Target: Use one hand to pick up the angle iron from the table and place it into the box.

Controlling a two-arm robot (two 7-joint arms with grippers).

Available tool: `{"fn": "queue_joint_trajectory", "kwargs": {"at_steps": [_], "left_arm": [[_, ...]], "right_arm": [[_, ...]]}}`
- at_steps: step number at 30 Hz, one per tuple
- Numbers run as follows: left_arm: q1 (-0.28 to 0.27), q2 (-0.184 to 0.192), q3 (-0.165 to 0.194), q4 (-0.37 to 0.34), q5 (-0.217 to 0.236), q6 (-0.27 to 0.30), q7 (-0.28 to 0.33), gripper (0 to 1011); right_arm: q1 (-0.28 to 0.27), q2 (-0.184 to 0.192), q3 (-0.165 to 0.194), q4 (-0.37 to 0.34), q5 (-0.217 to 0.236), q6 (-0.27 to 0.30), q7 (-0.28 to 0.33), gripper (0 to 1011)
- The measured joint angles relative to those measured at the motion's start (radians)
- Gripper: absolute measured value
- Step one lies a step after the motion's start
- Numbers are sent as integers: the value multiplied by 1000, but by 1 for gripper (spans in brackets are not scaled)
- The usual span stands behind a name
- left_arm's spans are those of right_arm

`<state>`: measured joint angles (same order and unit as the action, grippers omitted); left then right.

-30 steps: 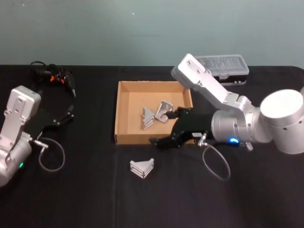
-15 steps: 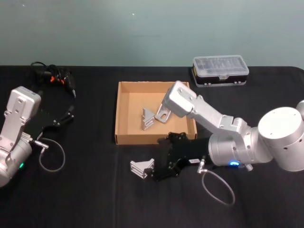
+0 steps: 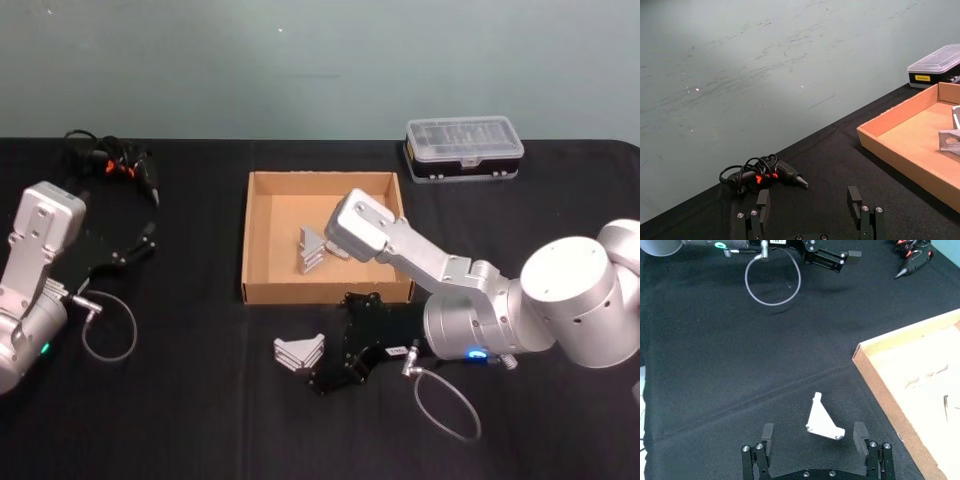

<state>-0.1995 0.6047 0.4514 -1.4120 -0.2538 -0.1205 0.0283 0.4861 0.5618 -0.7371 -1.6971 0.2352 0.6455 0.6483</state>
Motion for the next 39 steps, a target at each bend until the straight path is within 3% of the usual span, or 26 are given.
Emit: {"fn": "queue_joint_trajectory", "kwargs": {"at_steps": [39], "left_arm": [[0,0,0,0,0,0,0,1011]], "right_arm": [[-1,-59,-7,119,9,-34,-19,1003]]}}
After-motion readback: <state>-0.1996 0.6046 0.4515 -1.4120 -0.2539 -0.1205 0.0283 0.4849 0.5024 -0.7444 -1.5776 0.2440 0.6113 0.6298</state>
